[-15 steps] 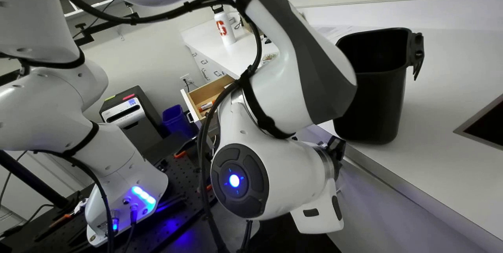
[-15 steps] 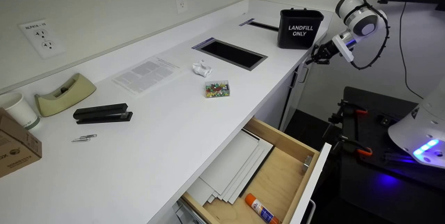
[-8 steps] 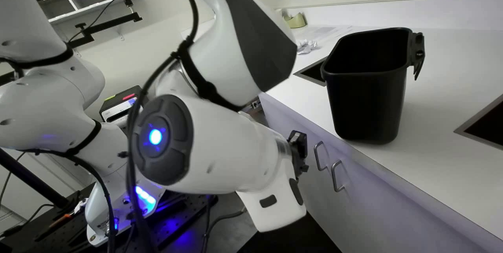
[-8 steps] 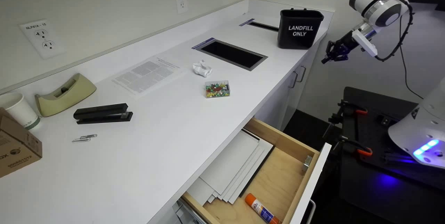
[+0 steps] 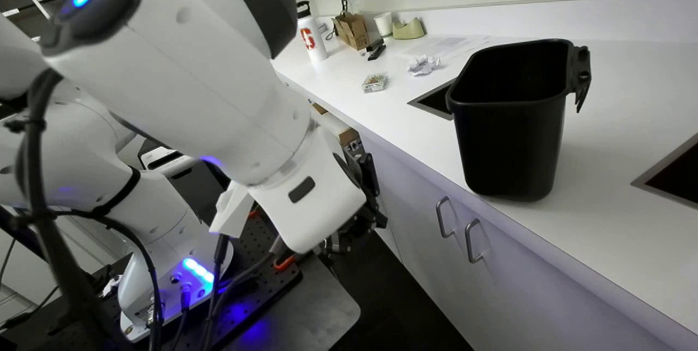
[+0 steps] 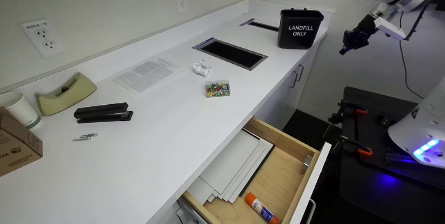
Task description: Close the open cabinet door on the right
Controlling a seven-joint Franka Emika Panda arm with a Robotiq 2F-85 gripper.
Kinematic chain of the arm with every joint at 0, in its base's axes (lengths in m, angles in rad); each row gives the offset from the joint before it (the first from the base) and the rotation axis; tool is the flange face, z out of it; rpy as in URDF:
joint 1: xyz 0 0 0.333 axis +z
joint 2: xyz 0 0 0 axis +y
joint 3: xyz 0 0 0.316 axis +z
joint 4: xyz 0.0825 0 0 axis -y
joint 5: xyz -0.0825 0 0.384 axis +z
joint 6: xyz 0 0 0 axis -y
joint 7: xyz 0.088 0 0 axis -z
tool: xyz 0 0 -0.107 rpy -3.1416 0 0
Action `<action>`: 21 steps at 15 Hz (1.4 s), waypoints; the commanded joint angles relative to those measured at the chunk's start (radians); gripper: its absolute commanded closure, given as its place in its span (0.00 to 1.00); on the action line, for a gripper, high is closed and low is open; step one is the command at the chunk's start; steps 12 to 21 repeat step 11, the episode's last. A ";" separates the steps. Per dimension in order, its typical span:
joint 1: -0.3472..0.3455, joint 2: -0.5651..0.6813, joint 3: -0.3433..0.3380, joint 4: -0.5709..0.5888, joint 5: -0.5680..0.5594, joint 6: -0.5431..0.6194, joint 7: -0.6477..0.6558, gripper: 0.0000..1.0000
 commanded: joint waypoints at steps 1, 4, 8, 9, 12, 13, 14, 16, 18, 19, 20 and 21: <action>-0.060 -0.220 0.041 -0.095 -0.282 -0.028 0.193 1.00; -0.078 -0.288 0.047 -0.036 -0.411 -0.138 0.273 1.00; -0.093 -0.405 0.048 -0.035 -0.482 -0.248 0.307 1.00; -0.105 -0.446 0.056 -0.060 -0.492 -0.264 0.311 1.00; -0.102 -0.468 0.050 -0.041 -0.498 -0.309 0.304 1.00; -0.102 -0.468 0.050 -0.041 -0.498 -0.309 0.304 1.00; -0.102 -0.468 0.050 -0.041 -0.498 -0.309 0.304 1.00; -0.102 -0.468 0.050 -0.041 -0.498 -0.309 0.304 1.00; -0.102 -0.468 0.050 -0.041 -0.498 -0.309 0.304 1.00; -0.102 -0.468 0.050 -0.041 -0.498 -0.309 0.304 1.00; -0.102 -0.468 0.050 -0.041 -0.498 -0.309 0.304 1.00; -0.102 -0.468 0.050 -0.041 -0.498 -0.309 0.304 1.00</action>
